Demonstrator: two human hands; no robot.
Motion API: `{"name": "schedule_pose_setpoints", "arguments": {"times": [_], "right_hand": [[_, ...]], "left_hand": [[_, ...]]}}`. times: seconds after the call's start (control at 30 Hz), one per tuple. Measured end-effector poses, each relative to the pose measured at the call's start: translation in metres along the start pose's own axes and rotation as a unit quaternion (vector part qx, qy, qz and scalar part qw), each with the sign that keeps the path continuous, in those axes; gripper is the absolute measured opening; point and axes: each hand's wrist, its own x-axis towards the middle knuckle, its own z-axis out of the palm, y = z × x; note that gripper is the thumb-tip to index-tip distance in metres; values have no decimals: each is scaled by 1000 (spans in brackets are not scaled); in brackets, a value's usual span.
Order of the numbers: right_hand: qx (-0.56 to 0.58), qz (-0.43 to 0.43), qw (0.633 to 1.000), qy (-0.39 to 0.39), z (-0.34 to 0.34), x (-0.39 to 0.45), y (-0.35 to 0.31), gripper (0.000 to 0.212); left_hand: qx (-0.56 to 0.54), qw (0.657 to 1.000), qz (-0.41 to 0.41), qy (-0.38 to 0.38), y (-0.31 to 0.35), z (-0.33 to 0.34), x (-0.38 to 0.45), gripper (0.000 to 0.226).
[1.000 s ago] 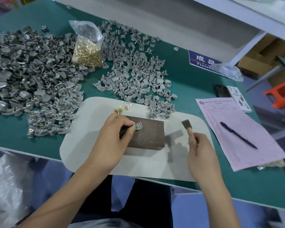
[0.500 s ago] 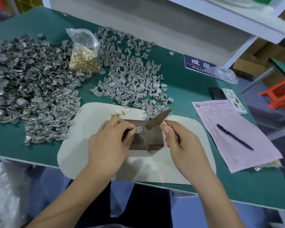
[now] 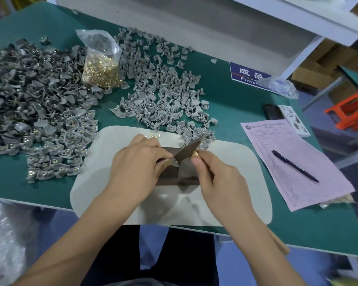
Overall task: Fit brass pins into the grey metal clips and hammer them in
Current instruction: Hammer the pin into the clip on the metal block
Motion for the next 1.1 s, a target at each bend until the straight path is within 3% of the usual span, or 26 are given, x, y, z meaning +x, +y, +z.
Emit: {"name": "schedule_pose_setpoints", "arguments": {"times": [0.13,0.27,0.33,0.4,0.53,0.63,0.8,0.97,1.1], "right_hand": [[22,0,997,80,-4,-1,4,34],[-26,-27,999,36,1,-3,-5,28],[-44,-26,997,61,-5,0,0,30],[18,5,995,102,-7,0,1,37],[-22,-24,999,16,5,-5,-2,38],[-54,-22,998,22,-2,-3,9,36],[-63,84,992,70,-6,0,35,25],[-125,225,965,55,2,-13,59,31],[-220,227,947,60,13,-21,63,23]], "left_hand": [[-7,1000,-1,8,-1,2,-1,4],[-8,1000,-4,8,-2,2,0,6],[-9,1000,3,6,0,2,0,7],[-17,1000,0,6,-1,1,0,9],[-8,1000,-5,4,-2,1,0,6],[-3,1000,-6,-3,-3,1,1,7],[-2,1000,-11,-8,-5,1,0,5],[-20,1000,-17,-12,-5,3,-1,5],[-27,999,-26,-8,-6,5,-1,4]]}}
